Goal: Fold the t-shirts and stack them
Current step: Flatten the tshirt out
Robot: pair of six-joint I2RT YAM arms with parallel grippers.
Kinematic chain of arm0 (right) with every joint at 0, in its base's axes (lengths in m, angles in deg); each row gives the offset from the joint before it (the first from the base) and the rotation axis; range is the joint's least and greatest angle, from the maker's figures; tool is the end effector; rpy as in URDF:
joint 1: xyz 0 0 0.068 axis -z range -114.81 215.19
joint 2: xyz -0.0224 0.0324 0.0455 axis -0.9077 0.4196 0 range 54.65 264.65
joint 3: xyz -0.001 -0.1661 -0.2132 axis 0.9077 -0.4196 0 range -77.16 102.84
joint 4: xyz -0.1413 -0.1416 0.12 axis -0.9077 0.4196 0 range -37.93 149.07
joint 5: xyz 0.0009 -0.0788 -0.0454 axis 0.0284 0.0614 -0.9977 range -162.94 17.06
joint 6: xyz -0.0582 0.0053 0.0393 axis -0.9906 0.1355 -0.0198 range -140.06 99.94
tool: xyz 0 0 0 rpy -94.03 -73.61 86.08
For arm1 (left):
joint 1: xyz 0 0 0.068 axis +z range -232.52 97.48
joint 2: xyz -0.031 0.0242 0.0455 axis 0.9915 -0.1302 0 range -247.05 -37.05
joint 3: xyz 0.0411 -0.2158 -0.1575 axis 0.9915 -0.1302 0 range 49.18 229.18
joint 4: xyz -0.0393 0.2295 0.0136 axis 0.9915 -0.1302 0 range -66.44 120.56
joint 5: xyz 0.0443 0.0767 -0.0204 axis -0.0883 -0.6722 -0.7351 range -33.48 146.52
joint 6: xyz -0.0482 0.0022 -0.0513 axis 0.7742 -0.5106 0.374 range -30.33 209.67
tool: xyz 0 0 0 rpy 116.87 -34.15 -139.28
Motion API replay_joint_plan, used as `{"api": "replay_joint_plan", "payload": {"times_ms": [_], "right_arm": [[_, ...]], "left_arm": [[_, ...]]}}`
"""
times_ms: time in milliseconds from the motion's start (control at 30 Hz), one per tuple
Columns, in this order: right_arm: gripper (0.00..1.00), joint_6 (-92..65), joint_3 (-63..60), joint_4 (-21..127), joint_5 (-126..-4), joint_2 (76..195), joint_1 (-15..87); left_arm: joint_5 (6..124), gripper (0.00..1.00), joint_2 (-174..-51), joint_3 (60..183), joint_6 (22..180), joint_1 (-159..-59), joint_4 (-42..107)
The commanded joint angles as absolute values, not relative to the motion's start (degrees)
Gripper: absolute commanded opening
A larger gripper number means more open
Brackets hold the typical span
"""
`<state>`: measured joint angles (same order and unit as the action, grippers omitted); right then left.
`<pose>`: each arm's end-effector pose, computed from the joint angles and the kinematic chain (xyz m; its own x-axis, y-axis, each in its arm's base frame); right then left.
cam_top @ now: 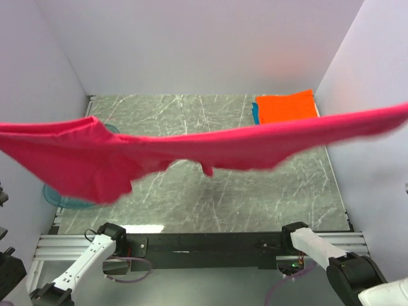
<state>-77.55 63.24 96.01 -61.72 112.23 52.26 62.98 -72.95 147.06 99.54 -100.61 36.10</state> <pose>-0.0524 -0.0004 0.6365 0.6384 -0.7021 -0.3154 0.3185 0.6140 -0.7221 -0.0912 0.0229 0.6057 0.8055 -0.4422 -0.3945 0.4947 0.8683 0.0370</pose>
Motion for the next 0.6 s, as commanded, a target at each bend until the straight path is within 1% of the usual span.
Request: {"api": "replay_joint_plan", "payload": {"times_ms": [0,67,167,267,300,367,400,500,533,567], "right_arm": [[0.00,-76.3,59.2,97.2,-64.2,114.9,52.4],[0.00,-75.9,57.2,97.3,-63.8,114.8,52.4],[0.00,-75.3,51.2,96.9,-63.2,114.2,52.4],[0.00,-75.2,41.6,94.5,-63.4,113.2,52.4],[0.00,-75.1,36.3,93.7,-63.6,113.0,52.4],[0.00,-74.8,29.7,90.1,-64.1,112.4,52.5],[0.00,-74.6,22.0,88.3,-64.0,111.3,52.6],[0.00,-73.7,9.1,82.7,-62.5,111.2,53.4],[0.00,-73.2,6.5,81.8,-61.7,111.8,53.6],[0.00,-73.0,3.6,77.9,-61.2,112.4,53.8]], "left_arm": [[66.5,0.01,-76.2,148.4,101.8,-99.0,37.3],[66.3,0.01,-76.9,147.5,101.7,-99.0,37.1],[65.5,0.01,-77.7,143.3,101.2,-99.0,37.2],[65.3,0.01,-78.6,136.5,100.2,-99.0,37.5],[65.0,0.01,-79.1,132.5,99.1,-99.0,37.7],[63.2,0.01,-79.8,128.0,97.9,-99.0,39.1],[62.8,0.01,-80.7,123.5,96.3,-99.0,39.6],[62.0,0.01,-84.9,115.6,92.9,-99.0,40.7],[61.9,0.01,-86.4,113.9,92.3,-99.0,40.7],[61.6,0.01,-88.1,112.2,92.2,-99.0,41.0]]}}
